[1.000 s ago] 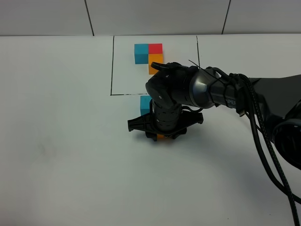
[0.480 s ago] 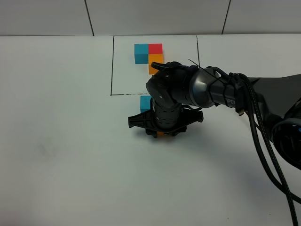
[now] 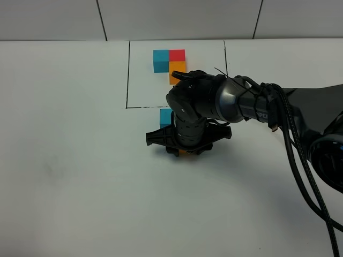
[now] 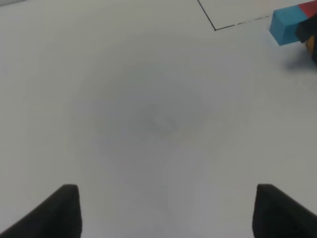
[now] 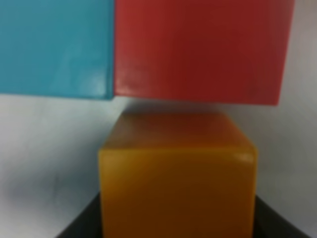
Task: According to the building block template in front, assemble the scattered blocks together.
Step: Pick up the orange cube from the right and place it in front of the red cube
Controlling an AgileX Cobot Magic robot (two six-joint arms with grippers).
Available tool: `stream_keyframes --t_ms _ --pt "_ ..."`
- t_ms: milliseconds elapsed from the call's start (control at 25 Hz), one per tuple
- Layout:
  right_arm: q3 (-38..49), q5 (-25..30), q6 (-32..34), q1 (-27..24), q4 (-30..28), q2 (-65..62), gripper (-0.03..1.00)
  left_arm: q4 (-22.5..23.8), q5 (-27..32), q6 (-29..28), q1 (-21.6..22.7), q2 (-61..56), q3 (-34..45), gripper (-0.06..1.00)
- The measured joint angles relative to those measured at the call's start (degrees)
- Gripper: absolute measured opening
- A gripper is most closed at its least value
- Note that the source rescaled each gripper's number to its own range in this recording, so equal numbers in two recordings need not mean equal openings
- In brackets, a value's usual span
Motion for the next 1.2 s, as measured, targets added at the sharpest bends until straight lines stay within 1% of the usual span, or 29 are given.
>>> stream_keyframes --t_ms 1200 --pt "-0.4 -1.5 0.3 -0.6 -1.2 0.5 0.0 0.0 0.0 0.0 0.0 0.0 0.0 0.62"
